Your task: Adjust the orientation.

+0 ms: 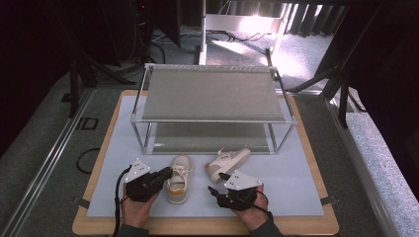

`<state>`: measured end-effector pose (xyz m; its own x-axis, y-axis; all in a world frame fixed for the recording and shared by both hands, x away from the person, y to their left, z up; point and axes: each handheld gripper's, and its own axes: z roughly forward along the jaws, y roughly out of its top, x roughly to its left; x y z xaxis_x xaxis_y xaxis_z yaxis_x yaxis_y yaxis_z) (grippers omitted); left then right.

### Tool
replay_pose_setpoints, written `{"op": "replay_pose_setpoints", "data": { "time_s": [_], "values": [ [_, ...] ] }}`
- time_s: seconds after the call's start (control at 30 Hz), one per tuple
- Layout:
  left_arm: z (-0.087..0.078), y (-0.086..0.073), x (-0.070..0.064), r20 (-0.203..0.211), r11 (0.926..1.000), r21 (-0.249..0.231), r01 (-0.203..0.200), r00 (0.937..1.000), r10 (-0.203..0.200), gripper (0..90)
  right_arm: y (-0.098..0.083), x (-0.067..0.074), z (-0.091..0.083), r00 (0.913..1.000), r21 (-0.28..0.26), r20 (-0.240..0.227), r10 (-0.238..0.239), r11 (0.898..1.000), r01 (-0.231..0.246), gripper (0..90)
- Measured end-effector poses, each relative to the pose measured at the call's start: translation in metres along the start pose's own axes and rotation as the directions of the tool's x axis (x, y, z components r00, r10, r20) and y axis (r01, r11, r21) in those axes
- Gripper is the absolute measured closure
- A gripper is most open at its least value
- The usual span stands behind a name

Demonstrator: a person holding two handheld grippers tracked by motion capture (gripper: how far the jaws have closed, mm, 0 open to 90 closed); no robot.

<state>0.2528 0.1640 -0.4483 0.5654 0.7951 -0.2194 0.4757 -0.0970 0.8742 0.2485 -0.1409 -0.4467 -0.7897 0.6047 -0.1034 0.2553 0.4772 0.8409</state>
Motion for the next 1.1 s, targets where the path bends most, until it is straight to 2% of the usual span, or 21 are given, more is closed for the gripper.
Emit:
{"op": "replay_pose_setpoints", "data": {
  "time_s": [0.07,0.17,0.33,0.37,0.4,0.47,0.6,0.7,0.87,1.0,1.1],
  "values": [
    [0.002,-0.002,0.001,-0.012,0.9999,0.011,-0.003,0.9999,0.003,82.7,0.000,0.000,0.000,1.0000,0.000,0.001,0.000,1.000,0.000,42.7],
    [0.003,-0.003,0.003,-0.005,1.0000,-0.002,0.001,1.0000,-0.001,82.5,0.000,0.000,0.000,1.0000,0.002,0.001,0.000,1.000,0.000,42.7],
    [0.002,-0.005,0.004,-0.003,0.9999,0.004,-0.011,0.9999,0.011,80.4,0.000,-0.001,0.000,1.0000,0.003,0.004,0.000,1.000,0.000,42.7],
    [0.002,-0.005,0.004,-0.003,0.9999,0.004,-0.011,0.9999,0.011,78.2,-0.001,-0.001,0.000,1.0000,0.002,0.005,0.001,1.000,-0.001,42.7],
    [0.003,-0.005,0.005,0.018,0.9998,0.018,-0.010,0.9998,0.010,73.8,-0.001,-0.002,-0.001,1.0000,0.002,0.006,0.001,1.000,-0.001,42.7],
    [0.004,-0.007,0.004,0.010,0.9997,0.014,-0.021,0.9997,0.021,67.5,-0.001,-0.003,-0.001,0.9999,0.000,0.010,0.004,1.000,-0.004,42.6],
    [0.003,-0.008,0.006,0.011,1.0000,-0.006,0.004,0.9999,-0.004,56.6,0.000,-0.005,-0.002,0.9997,-0.002,0.023,0.011,1.000,-0.011,42.6],
    [0.001,-0.007,0.006,0.021,0.9997,-0.021,0.011,0.9997,-0.010,52.4,0.001,-0.007,-0.002,0.9994,0.004,0.034,0.010,1.000,-0.010,42.6],
    [-0.003,-0.005,0.005,0.009,0.9982,-0.058,0.017,0.9998,-0.016,48.8,0.010,-0.022,-0.003,0.9954,-0.001,0.095,0.014,1.000,-0.014,42.9],
    [-0.005,-0.005,0.006,0.006,0.9977,-0.064,0.022,0.9998,-0.021,47.5,0.020,-0.038,-0.002,0.9922,-0.021,0.116,0.045,0.999,-0.043,46.7],
    [-0.005,-0.006,0.006,0.004,0.9974,-0.066,0.027,0.9996,-0.027,47.4,0.026,-0.046,0.003,0.9882,-0.014,0.144,0.052,0.999,-0.050,49.0]
  ]
}}
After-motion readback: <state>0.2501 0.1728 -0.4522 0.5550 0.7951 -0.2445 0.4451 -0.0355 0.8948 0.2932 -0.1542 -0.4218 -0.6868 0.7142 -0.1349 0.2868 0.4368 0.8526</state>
